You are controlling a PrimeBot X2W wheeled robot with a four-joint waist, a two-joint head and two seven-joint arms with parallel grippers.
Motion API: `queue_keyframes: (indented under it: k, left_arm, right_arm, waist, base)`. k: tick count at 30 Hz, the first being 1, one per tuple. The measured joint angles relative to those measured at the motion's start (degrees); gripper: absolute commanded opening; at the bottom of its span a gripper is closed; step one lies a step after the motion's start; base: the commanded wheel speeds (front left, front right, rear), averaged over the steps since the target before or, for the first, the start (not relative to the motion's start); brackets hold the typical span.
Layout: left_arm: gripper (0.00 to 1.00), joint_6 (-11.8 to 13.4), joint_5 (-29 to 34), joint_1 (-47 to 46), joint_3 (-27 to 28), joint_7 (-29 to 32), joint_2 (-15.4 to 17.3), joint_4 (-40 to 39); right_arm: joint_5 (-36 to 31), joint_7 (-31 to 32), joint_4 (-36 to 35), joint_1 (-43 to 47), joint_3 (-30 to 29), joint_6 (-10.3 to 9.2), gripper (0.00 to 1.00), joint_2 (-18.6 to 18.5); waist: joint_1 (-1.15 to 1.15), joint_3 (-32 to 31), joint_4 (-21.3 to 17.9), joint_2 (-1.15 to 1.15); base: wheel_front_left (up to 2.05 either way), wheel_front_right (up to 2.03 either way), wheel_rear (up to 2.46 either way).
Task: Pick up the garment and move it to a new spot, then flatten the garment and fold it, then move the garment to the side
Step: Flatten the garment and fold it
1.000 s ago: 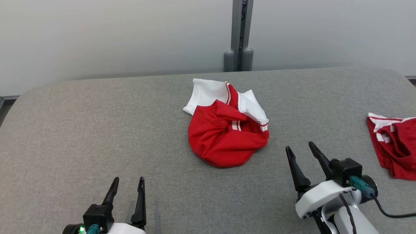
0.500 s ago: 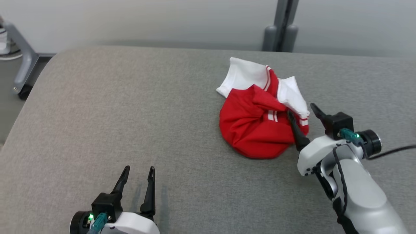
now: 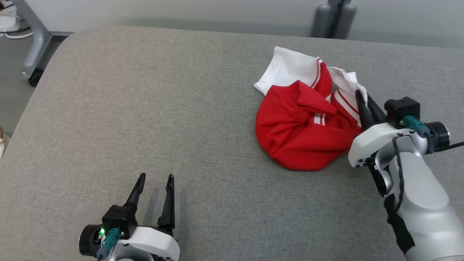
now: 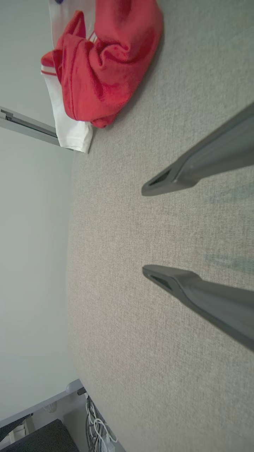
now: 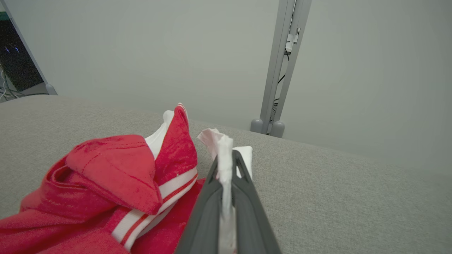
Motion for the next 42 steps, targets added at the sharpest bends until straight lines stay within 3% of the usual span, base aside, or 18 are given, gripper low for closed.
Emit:
queue_keyframes:
  k: [11, 16, 17, 18, 19, 20, 29, 37, 42]
  left_arm:
    - [1.00, -0.33, 1.09, -0.05, 1.07, 0.00, -0.04, -0.02]
    - [1.00, -0.77, 1.60, -0.05, 1.70, 0.00, -0.05, 0.24]
    - [1.00, -0.79, 1.63, -0.05, 1.91, 0.00, -0.04, 0.34]
    - [1.00, -0.83, 1.70, -0.05, 2.08, 0.00, -0.04, 0.47]
    - [1.00, -0.91, 1.83, -0.05, 2.25, 0.00, -0.03, 0.63]
    - [1.00, -1.13, 2.03, -0.04, 2.35, 0.00, -0.03, 0.78]
    - [1.00, -1.36, 2.63, 0.59, 2.61, 0.00, -0.04, 1.42]
    - [1.00, -1.47, 2.31, 1.32, 2.14, 0.00, -0.04, 1.37]
    - [1.00, -1.13, 1.43, 1.31, 1.19, 0.00, -0.03, 1.31]
  right_arm:
    - [3.89, 0.00, -13.10, 9.72, -10.21, 0.00, 0.00, 0.16]
    - [4.22, 0.01, -15.41, 16.32, -14.43, 0.00, 0.00, 0.25]
    - [4.11, 0.00, -15.32, 17.41, -15.14, 0.00, 0.17, 0.30]
    - [3.81, 0.00, -14.95, 18.33, -15.91, 0.00, 0.17, 0.33]
    - [3.80, 0.00, -14.46, 19.10, -16.91, 0.00, 0.45, 0.36]
    - [3.78, 0.01, -13.91, 19.70, -17.90, 0.00, 1.00, 0.40]
    - [4.01, 0.00, -12.80, 22.46, -21.57, -0.01, 1.00, 0.40]
    - [6.73, 0.00, -16.42, 18.67, -11.56, -0.01, 1.00, 0.38]
    - [8.93, 0.01, -13.48, 12.77, -2.46, -0.01, 1.00, 0.40]
  waist:
    - [0.00, -1.95, -6.55, 0.00]
    - [0.00, -3.24, -9.72, 0.00]
    - [0.00, -3.47, -10.25, 0.00]
    - [0.00, -3.69, -10.72, 0.00]
    - [0.00, -3.92, -11.16, 0.00]
    - [0.00, -4.13, -11.52, 0.00]
    - [0.00, -5.76, -12.00, 0.00]
    - [0.00, -6.43, -9.92, 0.00]
    - [0.00, -5.84, -7.72, 0.00]
  base:
    - [0.00, 0.00, 0.00]
    - [0.00, 0.00, 0.00]
    - [0.00, 0.00, 0.00]
    - [0.00, 0.00, 0.00]
    - [0.00, 0.00, 0.00]
    - [0.00, 0.00, 0.00]
    - [0.00, 0.00, 0.00]
    - [0.00, 0.00, 0.00]
    - [0.00, 0.00, 0.00]
